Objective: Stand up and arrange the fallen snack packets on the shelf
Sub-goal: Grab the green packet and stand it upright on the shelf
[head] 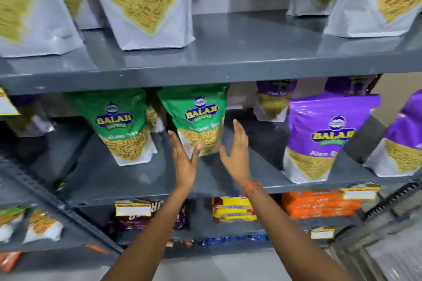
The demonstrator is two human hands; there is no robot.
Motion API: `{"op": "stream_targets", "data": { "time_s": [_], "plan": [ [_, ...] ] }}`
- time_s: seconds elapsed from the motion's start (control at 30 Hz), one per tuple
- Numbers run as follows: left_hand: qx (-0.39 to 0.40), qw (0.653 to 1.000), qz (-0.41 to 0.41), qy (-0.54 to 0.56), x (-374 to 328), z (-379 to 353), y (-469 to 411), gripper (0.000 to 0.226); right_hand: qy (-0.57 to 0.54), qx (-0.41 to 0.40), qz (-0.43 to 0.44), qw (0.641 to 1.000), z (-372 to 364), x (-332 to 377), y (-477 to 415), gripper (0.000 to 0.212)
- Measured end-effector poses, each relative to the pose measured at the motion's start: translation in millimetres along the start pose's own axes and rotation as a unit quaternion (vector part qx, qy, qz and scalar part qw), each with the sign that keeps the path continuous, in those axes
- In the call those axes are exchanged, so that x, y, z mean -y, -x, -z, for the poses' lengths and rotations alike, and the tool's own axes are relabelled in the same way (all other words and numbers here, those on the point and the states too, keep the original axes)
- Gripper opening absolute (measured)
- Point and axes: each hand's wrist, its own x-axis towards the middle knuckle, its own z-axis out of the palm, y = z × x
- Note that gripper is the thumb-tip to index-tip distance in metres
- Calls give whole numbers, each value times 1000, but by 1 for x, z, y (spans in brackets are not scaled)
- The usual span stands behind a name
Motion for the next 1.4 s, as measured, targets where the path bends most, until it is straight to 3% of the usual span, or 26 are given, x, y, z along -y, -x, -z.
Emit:
{"op": "stream_targets", "data": {
  "time_s": [0.13, 0.23, 0.37, 0.53, 0.63, 1.0, 1.07, 1.13, 1.2, 1.27, 1.4],
  "plan": [
    [118, 989, 78, -44, 26, 20, -50, 86, -115, 141, -178, 967, -30, -23, -41, 82],
    [187, 978, 81, -43, 36, 26, -71, 61, -207, 153, -237, 937, -33, -38, -53, 73],
    [236, 965, 110, 27, 41, 33, -59, 49, -151, 159, -234, 947, -28, -47, -39, 48],
    [291, 950, 101, 44, 35, 46, -15, 46, -75, 126, -207, 967, 3, -43, 24, 31],
    [310, 943, 108, 55, 29, 51, 7, 44, -95, 127, -196, 968, 19, -33, 56, 27],
    [310, 924, 181, 129, -2, 56, 34, 51, -93, 103, -209, 968, 25, -14, 72, 19],
    [306, 924, 185, 136, -3, 57, 36, 48, -81, 95, -210, 970, 23, -15, 75, 28],
    [299, 929, 179, 128, -3, 58, 37, 44, -49, 39, -194, 979, 21, -10, 81, 51],
    [266, 944, 161, 107, -2, 61, 38, 45, -35, -54, -146, 987, 18, 7, 88, 63],
    [209, 966, 132, 76, -3, 66, 40, 57, -30, -125, -53, 990, 12, 34, 93, 56],
    [89, 992, 46, 80, -17, 91, 40, 55, -53, -121, 98, 986, -16, 81, 91, 44]
  ]
}}
